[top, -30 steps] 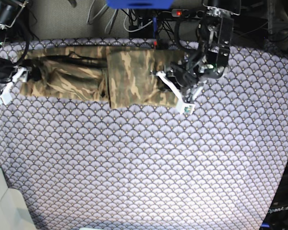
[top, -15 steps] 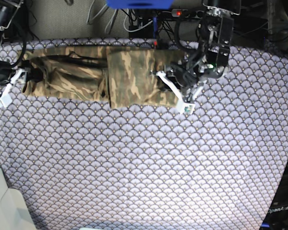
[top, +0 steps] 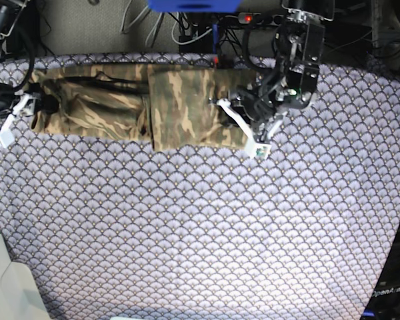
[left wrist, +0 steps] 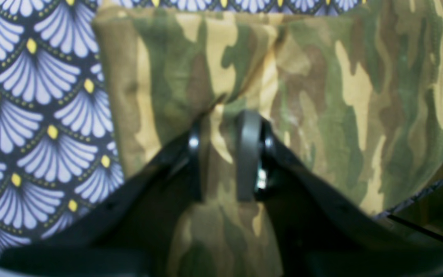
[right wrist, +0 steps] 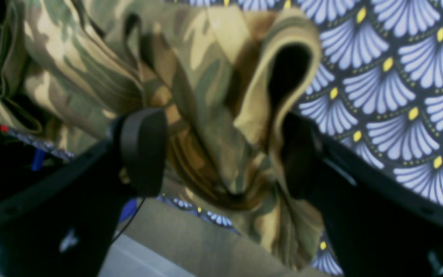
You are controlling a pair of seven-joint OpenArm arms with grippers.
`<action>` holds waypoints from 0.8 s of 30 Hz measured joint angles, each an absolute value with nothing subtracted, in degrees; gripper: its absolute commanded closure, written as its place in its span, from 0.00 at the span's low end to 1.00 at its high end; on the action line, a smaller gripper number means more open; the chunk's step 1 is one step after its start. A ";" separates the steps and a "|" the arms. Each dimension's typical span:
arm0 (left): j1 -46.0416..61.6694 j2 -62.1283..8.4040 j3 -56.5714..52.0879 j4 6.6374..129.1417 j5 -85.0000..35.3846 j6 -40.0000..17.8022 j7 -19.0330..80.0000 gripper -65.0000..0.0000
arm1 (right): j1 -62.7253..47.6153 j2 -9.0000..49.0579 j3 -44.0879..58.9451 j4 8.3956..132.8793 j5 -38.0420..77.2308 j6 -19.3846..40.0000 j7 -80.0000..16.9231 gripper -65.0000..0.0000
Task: Fold the T-shirt properly
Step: 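Hold the strip with the left gripper while the right gripper grips its end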
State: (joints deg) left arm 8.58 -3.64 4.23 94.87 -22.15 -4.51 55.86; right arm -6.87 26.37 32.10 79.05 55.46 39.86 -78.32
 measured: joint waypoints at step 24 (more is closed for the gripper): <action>9.21 -3.68 4.23 94.94 -22.17 -4.51 55.40 0.81 | -8.47 29.65 22.74 76.12 55.11 39.86 -67.40 0.29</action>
State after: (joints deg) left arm 9.21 -3.68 4.23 94.94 -22.17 -4.51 55.40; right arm -8.47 29.65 22.74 76.12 55.11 39.86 -67.40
